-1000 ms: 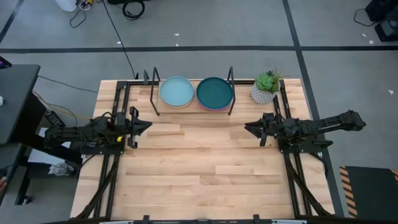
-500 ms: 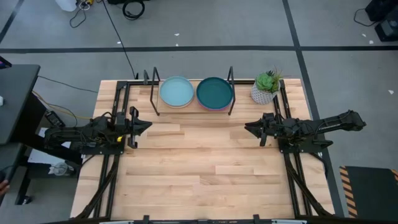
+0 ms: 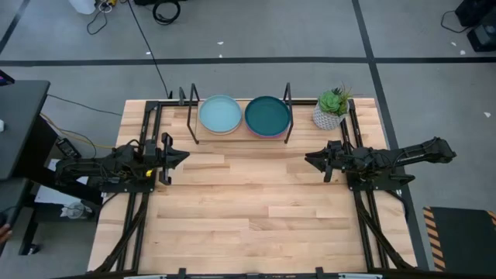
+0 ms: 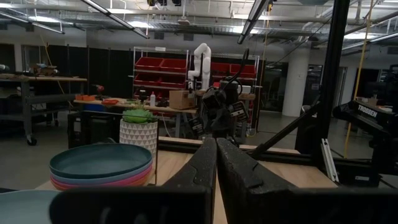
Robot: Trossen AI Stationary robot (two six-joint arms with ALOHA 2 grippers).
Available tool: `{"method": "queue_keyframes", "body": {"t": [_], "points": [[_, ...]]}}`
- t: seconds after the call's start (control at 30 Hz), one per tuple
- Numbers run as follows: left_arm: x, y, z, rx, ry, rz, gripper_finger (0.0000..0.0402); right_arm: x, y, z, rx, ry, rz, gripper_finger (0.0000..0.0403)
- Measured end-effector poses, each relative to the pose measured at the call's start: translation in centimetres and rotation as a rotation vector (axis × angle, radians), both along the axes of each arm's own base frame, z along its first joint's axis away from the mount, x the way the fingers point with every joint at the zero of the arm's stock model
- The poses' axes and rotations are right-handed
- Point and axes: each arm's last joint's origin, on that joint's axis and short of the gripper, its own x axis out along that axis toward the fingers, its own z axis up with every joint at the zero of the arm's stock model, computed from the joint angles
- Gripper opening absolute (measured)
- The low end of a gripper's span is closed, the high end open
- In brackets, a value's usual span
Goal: Place and stack plates onto a shelf
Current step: Return to Home Position
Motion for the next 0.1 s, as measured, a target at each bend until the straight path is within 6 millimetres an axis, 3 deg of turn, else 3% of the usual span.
{"method": "queue_keyframes", "body": {"t": [0.1], "points": [[0.0, 0.0, 0.0, 0.0, 0.0, 0.0, 0.002, 0.0, 0.0, 0.0, 0.0, 0.0, 0.0, 0.0105]]}}
